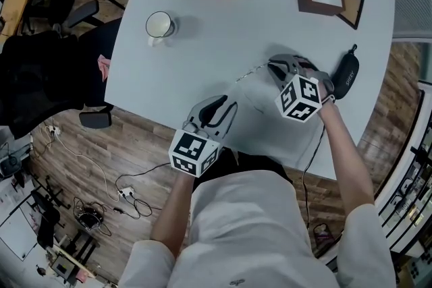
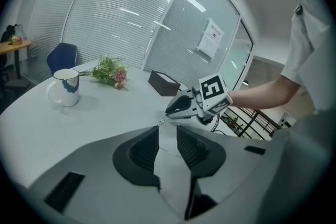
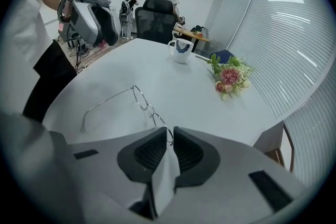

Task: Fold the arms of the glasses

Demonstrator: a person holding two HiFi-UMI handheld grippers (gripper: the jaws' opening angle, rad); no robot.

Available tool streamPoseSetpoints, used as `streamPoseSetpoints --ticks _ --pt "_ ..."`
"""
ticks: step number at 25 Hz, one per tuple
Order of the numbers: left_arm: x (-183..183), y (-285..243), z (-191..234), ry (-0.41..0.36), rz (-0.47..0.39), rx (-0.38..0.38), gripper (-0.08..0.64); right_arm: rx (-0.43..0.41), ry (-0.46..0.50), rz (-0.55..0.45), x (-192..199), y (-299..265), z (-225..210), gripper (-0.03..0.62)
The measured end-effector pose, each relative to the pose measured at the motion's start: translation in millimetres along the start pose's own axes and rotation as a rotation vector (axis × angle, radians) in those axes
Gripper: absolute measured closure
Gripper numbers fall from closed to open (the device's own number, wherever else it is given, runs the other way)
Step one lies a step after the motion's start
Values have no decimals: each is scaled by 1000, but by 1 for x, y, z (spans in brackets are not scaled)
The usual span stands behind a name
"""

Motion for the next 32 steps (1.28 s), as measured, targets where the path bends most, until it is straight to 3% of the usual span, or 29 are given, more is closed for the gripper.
streamPoseSetpoints --ticks 16,32 --pt "9 -4 5 22 19 -4 442 0 62 5 -2 1 10 568" --pt "39 -23 13 19 114 23 448 3 -19 37 6 19 29 575"
Point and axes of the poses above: the fingertips, and each gripper's own axes: y backward along the fingers, z to its left, x out of its underside, the point moved 1 cm from there along y, backward along the fingers, and after that the axes turned 7 degrees about x, right-handed, at the moved point
